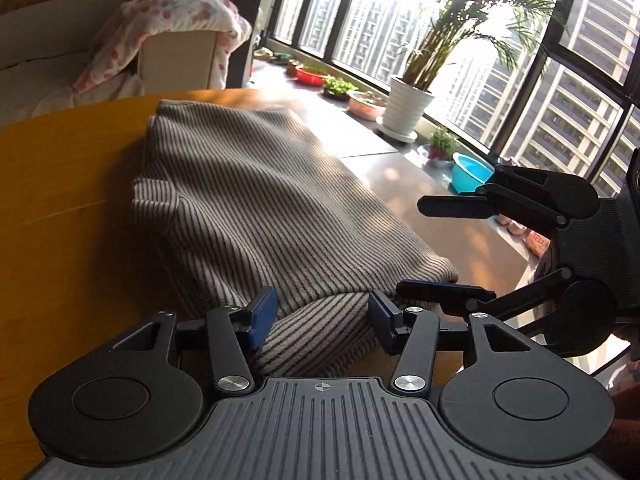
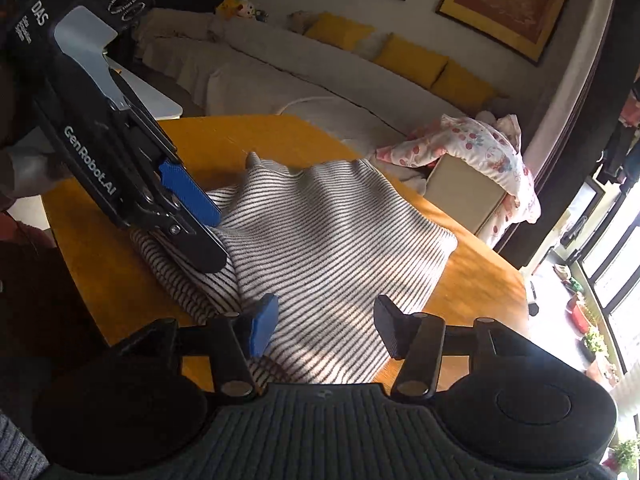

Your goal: Fold clothes

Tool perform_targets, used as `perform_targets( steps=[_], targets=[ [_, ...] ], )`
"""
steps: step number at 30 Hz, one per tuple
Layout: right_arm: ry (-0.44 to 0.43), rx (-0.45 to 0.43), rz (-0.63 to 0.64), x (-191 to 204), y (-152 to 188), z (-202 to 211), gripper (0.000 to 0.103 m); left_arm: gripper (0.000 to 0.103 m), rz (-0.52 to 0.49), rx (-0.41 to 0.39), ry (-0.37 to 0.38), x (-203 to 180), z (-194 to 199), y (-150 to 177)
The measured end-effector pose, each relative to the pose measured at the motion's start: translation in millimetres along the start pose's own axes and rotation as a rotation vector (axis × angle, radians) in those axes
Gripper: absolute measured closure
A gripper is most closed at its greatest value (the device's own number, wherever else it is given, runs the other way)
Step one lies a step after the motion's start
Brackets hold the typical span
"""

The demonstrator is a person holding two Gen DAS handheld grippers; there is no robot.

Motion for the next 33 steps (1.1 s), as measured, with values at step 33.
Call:
perform_targets(
  steps=[33],
  targets=[
    [-0.031,-0.016,0.066,45,-1,-24,0.02,0.009,-0.047,-0.033,-0.148,32,11,-2]
  ],
)
Point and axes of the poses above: each gripper's, at about its wrist camera, not at the fingertips, and z roughly against the way its jaws point, x to its left, y to its underside, the point moved 6 cm from there along -z, roughly the way its jaws point, and after that the axes turned 10 degrees about z, right-handed, at the moved point
